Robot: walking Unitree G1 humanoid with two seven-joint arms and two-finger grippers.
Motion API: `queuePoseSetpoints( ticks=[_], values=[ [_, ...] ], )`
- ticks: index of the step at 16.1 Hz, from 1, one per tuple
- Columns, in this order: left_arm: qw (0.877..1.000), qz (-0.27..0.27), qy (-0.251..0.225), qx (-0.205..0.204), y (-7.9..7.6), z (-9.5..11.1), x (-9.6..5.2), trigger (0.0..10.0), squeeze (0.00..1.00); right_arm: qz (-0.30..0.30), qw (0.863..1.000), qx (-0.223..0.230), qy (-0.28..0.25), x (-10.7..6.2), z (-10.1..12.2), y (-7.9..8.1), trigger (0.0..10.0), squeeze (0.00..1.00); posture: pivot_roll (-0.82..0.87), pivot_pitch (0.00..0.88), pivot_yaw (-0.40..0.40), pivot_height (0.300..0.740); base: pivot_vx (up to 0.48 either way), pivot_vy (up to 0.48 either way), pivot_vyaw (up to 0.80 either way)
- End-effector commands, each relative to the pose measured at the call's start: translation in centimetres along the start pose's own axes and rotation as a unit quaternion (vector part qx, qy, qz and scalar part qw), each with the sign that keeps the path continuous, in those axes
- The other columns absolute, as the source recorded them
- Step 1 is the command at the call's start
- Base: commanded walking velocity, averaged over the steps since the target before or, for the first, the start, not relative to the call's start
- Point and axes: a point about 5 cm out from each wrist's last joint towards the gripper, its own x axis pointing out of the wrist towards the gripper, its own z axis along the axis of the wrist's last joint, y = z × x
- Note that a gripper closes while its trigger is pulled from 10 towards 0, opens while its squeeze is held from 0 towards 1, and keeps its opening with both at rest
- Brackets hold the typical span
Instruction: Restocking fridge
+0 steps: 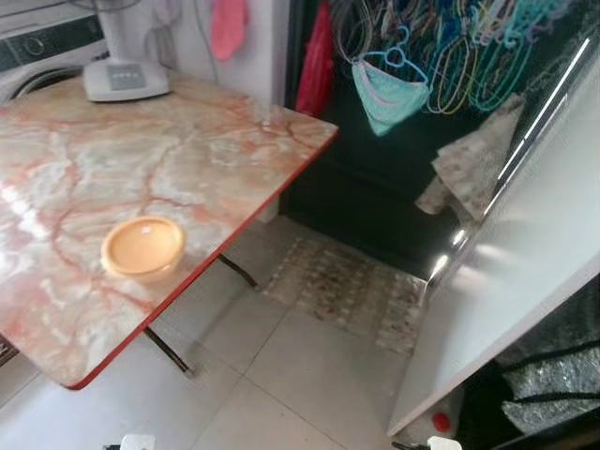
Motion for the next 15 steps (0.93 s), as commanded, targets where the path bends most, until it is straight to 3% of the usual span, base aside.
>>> queuePoseSetpoints(
  ticks=[1,12,15],
  values=[
    [1.0,0.001,0.01,-0.001,0.16,-0.64,-0.13,10.0,0.0,-0.003,1.0,-0.002,0.005,-0.05,-0.09,-0.21,10.0,0.0,0.16,0.0,-0.063,0.74,0.0,0.0,-0.8],
    [1.0,0.005,0.009,0.02,0.2,-0.31,-0.04,10.0,0.0,0.0,1.0,0.001,0.003,-0.02,-0.03,-0.1,10.0,0.0,0.15,0.0,-0.051,0.74,0.0,-0.131,-0.8],
    [1.0,0.008,0.012,0.007,0.2,-0.37,-0.04,10.0,0.0,0.0,1.0,0.0,0.003,-0.02,0.01,-0.12,10.0,0.0,0.16,0.0,-0.052,0.74,0.0,0.0,-0.8]
  ],
)
